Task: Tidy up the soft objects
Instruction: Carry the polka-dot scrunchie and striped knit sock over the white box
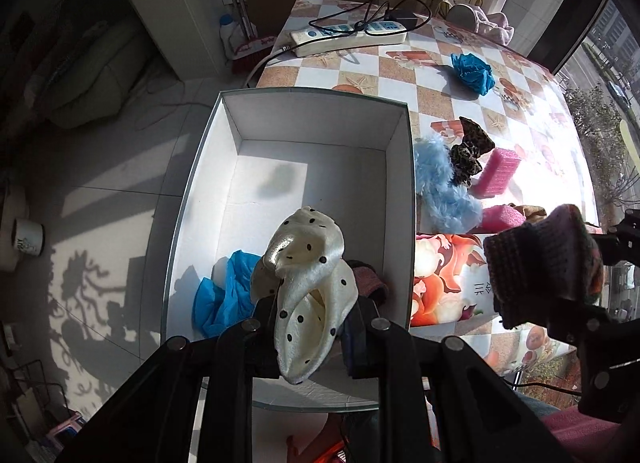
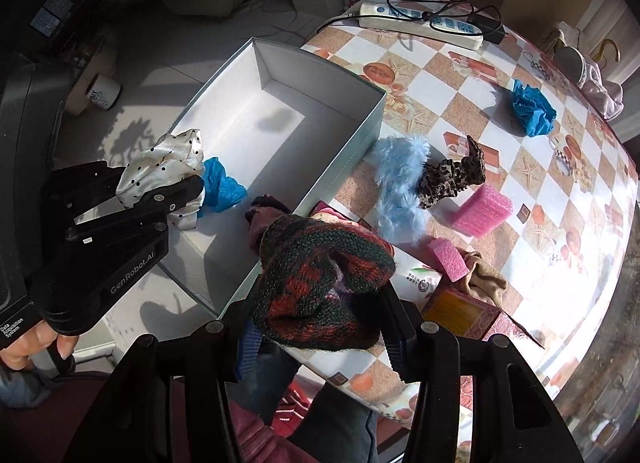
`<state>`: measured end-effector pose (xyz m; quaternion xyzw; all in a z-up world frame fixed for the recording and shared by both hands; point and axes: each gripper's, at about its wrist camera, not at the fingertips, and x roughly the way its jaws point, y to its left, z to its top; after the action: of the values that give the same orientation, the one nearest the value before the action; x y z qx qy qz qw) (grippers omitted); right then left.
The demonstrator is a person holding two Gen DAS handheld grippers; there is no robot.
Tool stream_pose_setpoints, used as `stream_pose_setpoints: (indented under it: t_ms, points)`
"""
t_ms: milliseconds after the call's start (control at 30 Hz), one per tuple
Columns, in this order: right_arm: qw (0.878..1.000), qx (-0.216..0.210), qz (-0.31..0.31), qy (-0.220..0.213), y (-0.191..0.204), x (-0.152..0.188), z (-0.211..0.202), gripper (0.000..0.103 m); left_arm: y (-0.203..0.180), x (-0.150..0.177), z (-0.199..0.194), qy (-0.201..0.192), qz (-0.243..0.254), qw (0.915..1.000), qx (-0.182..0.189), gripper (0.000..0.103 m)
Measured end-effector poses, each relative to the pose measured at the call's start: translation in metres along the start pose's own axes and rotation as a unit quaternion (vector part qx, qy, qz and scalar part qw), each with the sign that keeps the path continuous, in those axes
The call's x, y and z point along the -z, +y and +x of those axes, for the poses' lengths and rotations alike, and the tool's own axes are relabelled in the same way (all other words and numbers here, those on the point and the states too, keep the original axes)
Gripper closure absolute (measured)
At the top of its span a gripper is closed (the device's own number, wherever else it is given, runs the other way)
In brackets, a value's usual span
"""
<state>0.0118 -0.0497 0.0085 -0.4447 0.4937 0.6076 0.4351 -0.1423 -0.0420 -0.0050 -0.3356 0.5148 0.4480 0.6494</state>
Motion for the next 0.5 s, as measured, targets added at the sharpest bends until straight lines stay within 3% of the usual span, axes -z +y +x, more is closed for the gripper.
stream_pose_setpoints:
  t_ms: [500]
  points:
    - [0.999,0.010,-0.037,0.005,0.025,-0.026,0.010,0.050,0.024,0.005,0.004,0.003,-0.032,0.9995,0.002,0.081]
